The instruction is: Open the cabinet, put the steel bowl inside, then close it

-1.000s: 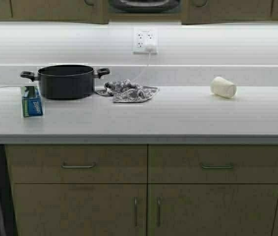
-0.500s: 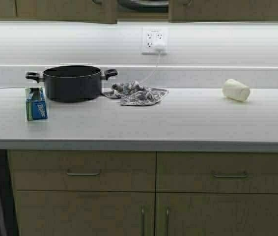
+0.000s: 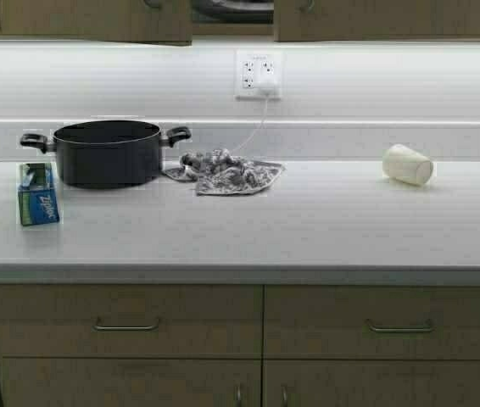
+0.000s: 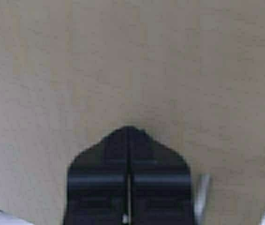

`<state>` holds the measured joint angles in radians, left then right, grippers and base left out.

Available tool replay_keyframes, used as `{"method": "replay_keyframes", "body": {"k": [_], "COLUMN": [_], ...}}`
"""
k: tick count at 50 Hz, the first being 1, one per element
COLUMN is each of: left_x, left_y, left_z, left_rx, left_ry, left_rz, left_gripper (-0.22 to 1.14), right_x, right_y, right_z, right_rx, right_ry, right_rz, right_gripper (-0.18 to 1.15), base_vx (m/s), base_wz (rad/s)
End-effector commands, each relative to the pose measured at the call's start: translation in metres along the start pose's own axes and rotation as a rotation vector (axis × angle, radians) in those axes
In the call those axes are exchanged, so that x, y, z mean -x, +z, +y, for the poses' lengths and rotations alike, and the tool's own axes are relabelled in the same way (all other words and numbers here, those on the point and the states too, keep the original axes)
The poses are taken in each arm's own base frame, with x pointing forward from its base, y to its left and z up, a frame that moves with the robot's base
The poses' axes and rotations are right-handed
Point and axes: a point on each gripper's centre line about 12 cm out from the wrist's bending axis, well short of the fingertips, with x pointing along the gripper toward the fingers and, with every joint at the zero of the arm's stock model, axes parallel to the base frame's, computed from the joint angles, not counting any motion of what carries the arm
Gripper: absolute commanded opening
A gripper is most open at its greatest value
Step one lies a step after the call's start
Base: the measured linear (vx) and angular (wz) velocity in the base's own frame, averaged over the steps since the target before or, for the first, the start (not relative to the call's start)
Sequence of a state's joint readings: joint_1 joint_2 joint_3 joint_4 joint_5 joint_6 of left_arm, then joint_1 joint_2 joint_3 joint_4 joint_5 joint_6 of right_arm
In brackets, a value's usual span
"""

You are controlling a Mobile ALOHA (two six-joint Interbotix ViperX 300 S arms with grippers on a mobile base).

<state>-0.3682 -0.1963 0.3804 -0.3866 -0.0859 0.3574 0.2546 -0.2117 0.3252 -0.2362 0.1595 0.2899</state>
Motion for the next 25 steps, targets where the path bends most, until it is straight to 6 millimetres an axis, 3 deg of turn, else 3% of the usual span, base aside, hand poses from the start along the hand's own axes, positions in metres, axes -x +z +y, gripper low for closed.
{"method": "replay_keyframes", "body": {"k": [1, 8, 25], "left_x": [-0.018, -0.026, -0.009], "left_y": [0.012, 0.004, -0.014], "left_z": [-0.010, -0.018, -0.028], "left_rx": [-0.006, 0.004, 0.000], "left_ry": [-0.018, -0.034, -0.061], "left_rz": [-0.037, -0.018, 0.023], "left_gripper": [0.04, 0.04, 0.04], "right_x": [0.028, 0.038, 0.054], "right_y": [0.023, 0.026, 0.008], "right_z": [0.002, 0.003, 0.002], "right_rx": [-0.003, -0.002, -0.009], "right_ry": [0.012, 0.014, 0.016], "right_rz": [-0.082, -0.094, -0.066], "right_gripper": [0.06, 0.06, 0.06], "base_vx": [0.15, 0.14, 0.11], "base_wz": [0.08, 0.06, 0.03]}}
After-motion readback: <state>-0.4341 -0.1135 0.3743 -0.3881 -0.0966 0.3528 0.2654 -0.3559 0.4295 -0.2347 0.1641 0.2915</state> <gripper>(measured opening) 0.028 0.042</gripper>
